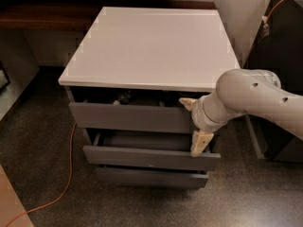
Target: Pick blue plastic bottle from top drawer and place on counter
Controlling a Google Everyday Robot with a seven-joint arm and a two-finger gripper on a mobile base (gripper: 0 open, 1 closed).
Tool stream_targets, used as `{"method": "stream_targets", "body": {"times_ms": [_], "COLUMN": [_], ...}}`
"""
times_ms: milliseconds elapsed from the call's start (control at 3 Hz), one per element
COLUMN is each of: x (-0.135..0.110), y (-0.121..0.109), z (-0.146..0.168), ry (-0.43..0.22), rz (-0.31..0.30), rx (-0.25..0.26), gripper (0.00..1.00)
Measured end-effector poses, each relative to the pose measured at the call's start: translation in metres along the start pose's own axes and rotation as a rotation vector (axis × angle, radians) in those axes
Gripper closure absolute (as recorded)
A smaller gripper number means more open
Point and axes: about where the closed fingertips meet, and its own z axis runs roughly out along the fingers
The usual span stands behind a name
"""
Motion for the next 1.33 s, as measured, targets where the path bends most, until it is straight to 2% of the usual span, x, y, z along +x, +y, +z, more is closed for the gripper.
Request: {"method": "stream_targets", "body": {"times_ms": [333,1000,1333], "x": [0.008,0.021,0.026], "y": [-0.011,-0.042,-0.047], "z": [0.028,0.068,0.085], "ry": [-0.019,-0.047,-0.031], "rz": [-0.009,0.013,0.023], "rx": [-0.008,-0.029,-0.057], "gripper": [0.0,0.0,0.16]}}
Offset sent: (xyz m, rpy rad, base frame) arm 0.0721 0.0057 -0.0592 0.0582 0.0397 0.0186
